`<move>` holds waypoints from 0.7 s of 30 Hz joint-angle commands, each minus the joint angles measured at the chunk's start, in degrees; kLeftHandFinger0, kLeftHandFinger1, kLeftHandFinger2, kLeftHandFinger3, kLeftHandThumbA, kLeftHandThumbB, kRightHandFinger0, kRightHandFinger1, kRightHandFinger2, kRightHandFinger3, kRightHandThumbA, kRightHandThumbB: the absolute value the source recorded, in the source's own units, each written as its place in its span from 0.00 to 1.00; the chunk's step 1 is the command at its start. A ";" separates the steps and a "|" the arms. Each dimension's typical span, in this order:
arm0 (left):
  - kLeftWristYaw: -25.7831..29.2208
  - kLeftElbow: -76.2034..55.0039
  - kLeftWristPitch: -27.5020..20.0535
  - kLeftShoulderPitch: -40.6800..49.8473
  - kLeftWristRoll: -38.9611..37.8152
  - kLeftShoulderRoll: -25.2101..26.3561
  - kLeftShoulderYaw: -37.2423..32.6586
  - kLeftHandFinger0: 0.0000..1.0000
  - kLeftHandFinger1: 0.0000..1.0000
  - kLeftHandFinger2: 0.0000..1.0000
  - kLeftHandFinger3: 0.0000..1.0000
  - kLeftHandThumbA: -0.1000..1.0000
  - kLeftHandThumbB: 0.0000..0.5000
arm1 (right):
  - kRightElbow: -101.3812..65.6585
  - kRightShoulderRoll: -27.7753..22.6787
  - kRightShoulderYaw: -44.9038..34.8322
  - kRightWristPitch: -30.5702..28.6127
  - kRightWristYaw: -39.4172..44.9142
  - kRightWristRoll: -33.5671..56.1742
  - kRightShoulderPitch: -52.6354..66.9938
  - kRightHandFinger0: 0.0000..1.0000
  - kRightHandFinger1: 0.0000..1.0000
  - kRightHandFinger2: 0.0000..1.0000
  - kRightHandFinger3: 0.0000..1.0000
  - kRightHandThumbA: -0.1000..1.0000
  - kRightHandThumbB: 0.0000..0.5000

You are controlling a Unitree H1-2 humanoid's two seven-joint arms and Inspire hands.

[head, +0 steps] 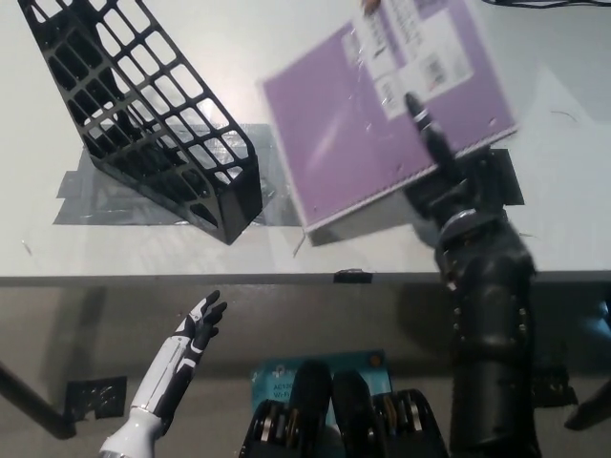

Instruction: A shelf with a book inside it is placed on the center of the desk infront of the robot. The robot uses its right hand to grab the book, take it out and hand it to a person.

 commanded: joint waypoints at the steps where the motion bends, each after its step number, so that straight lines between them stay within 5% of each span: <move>1: -0.36 -1.33 -1.71 -0.28 -0.03 0.93 0.42 1.00 1.00 1.00 1.00 1.00 0.47 | 6.14 0.42 -0.27 -7.87 2.48 1.20 -3.80 0.00 0.00 0.00 0.11 1.00 0.00; 6: -0.39 -1.37 -1.83 -0.49 -0.27 0.88 0.54 1.00 1.00 1.00 1.00 1.00 0.42 | 13.19 -0.87 -1.68 -10.93 1.85 2.32 -5.81 0.00 0.00 0.00 0.35 1.00 0.01; 13: -0.31 -1.26 -1.87 -0.56 -0.05 0.87 0.50 1.00 1.00 1.00 1.00 1.00 0.42 | 14.73 -1.72 -2.24 -11.08 2.86 3.41 -6.42 0.00 0.00 0.00 0.33 1.00 0.05; 15: -0.25 -1.13 -1.99 -0.63 0.24 0.95 0.45 1.00 1.00 1.00 1.00 1.00 0.43 | 14.40 -1.80 -2.10 -11.00 2.83 3.46 -6.37 0.00 0.00 0.00 0.33 1.00 0.10; 17: -0.25 -1.09 -1.99 -0.66 0.35 0.97 0.41 1.00 1.00 1.00 1.00 1.00 0.41 | 13.04 -1.48 -1.55 -11.88 2.75 3.00 -5.97 0.00 0.03 0.10 0.43 1.00 0.39; 18: -0.29 -1.13 -1.82 -0.65 0.23 0.95 0.44 1.00 1.00 1.00 1.00 1.00 0.42 | 11.89 -1.28 -1.18 -12.05 5.00 3.49 -5.31 0.25 0.35 0.47 0.77 1.00 0.62; 19: -0.33 -1.25 -1.52 -0.62 0.16 0.93 0.46 1.00 1.00 1.00 1.00 1.00 0.43 | 9.93 -1.09 -0.70 -11.42 8.50 4.74 -4.32 0.62 0.79 0.94 1.00 1.00 0.68; 20: -0.35 -1.33 -1.30 -0.60 0.13 0.92 0.47 1.00 1.00 1.00 1.00 1.00 0.43 | 8.58 -0.97 -0.38 -10.91 10.95 5.70 -3.63 0.78 0.96 1.00 1.00 1.00 0.69; 21: -0.41 -1.59 -0.82 -0.57 0.32 0.99 0.41 1.00 1.00 1.00 1.00 1.00 0.42 | 5.14 -1.04 0.53 -8.99 16.69 8.13 -2.24 1.00 1.00 1.00 1.00 1.00 0.77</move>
